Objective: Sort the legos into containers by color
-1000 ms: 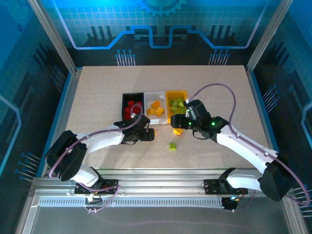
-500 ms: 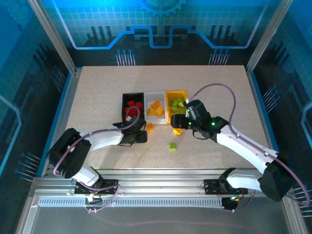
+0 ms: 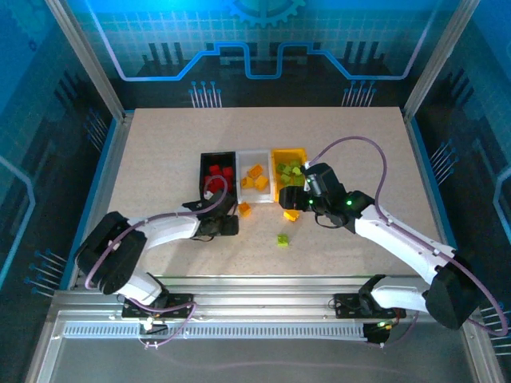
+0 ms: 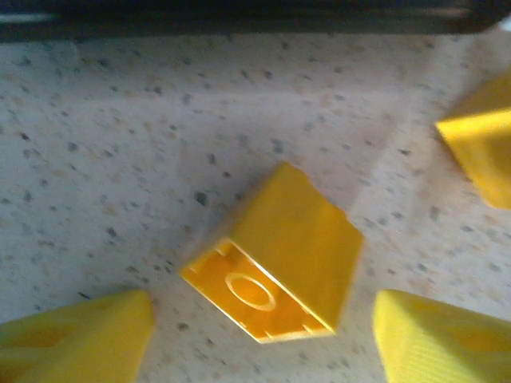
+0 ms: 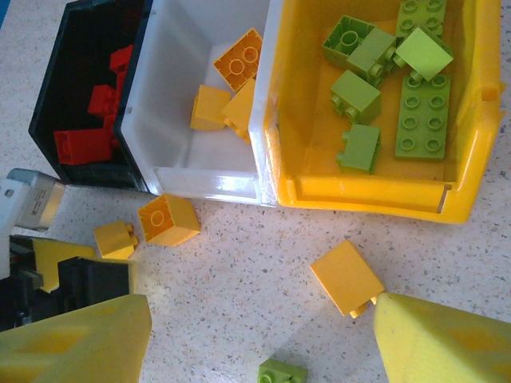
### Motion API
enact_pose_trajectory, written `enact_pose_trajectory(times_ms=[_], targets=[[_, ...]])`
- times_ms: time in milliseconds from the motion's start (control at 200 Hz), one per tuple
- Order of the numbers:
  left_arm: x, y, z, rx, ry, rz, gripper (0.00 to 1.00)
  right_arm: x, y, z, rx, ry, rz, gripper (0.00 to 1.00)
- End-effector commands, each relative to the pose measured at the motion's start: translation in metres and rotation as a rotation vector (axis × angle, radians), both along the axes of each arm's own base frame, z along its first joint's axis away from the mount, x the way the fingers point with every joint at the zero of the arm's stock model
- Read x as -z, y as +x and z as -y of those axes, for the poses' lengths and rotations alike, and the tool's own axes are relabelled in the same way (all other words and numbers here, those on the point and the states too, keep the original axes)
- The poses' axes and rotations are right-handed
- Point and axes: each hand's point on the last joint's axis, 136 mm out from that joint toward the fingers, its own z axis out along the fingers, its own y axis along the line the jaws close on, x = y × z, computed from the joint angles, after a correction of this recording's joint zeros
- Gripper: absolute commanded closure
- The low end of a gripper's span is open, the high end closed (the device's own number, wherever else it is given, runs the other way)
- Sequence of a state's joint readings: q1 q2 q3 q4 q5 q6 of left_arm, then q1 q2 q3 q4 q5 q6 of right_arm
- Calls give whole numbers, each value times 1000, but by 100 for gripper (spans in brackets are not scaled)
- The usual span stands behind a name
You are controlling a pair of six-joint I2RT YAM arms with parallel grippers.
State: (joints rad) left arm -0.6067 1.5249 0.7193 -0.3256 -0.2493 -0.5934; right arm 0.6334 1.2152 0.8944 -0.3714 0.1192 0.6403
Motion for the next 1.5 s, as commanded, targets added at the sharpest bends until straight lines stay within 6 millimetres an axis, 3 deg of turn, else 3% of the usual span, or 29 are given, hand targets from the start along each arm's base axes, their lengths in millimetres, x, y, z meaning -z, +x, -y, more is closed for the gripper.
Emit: enact_pose_trajectory(times_ms=[0, 155, 445, 530, 620, 690, 830, 930, 1011, 1146, 1371, 1426, 1496], targets=[[2, 19, 0, 10, 26, 36, 33, -8, 5, 2, 28, 33, 23, 25], [4, 18, 5, 29, 8, 34, 49, -10, 4, 3, 31, 36, 29, 25], [-11, 8, 6, 48, 0, 57, 59, -6, 6, 3, 34, 27, 23, 25], [-20, 4, 7, 46, 3, 64, 55, -5, 6, 3, 34, 25, 22, 25], [-29, 3, 5, 41, 14, 81, 24, -7, 6, 3, 33, 30, 27, 25], [-32, 8, -3, 30, 51, 107, 14, -9, 6, 3, 34, 36, 32, 25], [-29, 24, 1, 53, 72, 147, 16, -9, 5, 3, 34, 35, 28, 25], [-26, 36, 7, 71, 78, 179, 25, -9, 4, 4, 36, 39, 27, 25], [-22, 41, 7, 73, 93, 199, 26, -11, 4, 5, 37, 38, 30, 25], [-14, 44, 4, 71, 109, 219, 29, -13, 1, 7, 38, 35, 34, 25], [-4, 34, 2, 73, 108, 198, 51, -15, 1, 8, 43, 35, 38, 25], [-3, 29, 1, 70, 105, 188, 49, -14, 1, 8, 39, 34, 36, 25], [-3, 23, -1, 69, 108, 169, 37, -14, 1, 8, 40, 34, 37, 25]])
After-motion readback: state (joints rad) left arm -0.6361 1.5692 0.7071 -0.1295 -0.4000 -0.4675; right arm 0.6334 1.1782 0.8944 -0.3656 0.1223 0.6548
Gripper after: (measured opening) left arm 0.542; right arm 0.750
